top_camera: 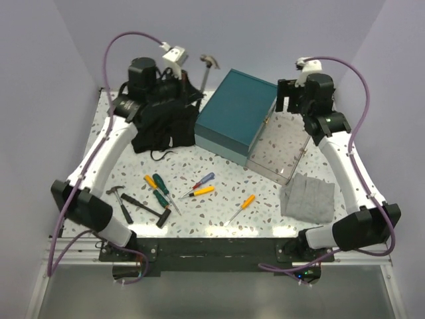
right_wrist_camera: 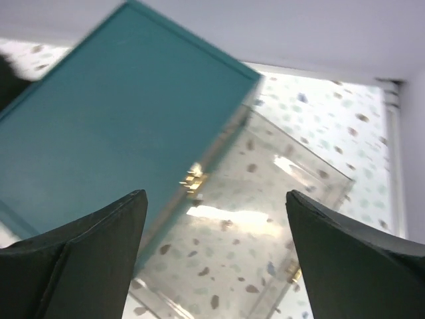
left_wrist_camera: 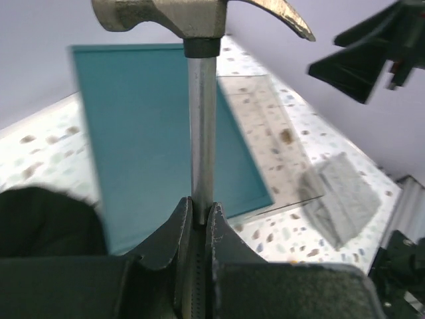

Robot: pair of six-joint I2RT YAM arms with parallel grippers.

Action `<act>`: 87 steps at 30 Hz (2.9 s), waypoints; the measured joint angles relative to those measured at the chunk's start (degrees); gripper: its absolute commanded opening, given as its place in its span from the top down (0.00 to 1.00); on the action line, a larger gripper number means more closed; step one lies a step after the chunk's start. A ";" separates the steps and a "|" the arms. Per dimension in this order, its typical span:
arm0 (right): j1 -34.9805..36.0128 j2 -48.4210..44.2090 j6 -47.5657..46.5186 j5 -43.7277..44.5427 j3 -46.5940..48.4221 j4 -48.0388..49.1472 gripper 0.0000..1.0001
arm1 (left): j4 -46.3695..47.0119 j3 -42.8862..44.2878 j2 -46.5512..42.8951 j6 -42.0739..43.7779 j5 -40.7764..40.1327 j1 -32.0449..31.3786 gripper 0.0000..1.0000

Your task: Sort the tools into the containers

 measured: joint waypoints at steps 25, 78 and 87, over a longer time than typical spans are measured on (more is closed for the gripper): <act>-15.10 -22.80 9.03 11.32 -18.05 -9.75 0.09 | 10.08 32.85 51.89 -4.87 -15.61 -30.97 1.00; 51.60 26.32 -7.78 -17.64 -1.88 9.90 0.23 | -9.20 -31.41 -15.39 0.81 -23.78 42.82 0.18; 58.73 39.89 -1.64 -10.82 6.21 12.98 0.23 | -8.72 -31.61 -28.30 -0.39 -23.47 46.77 0.20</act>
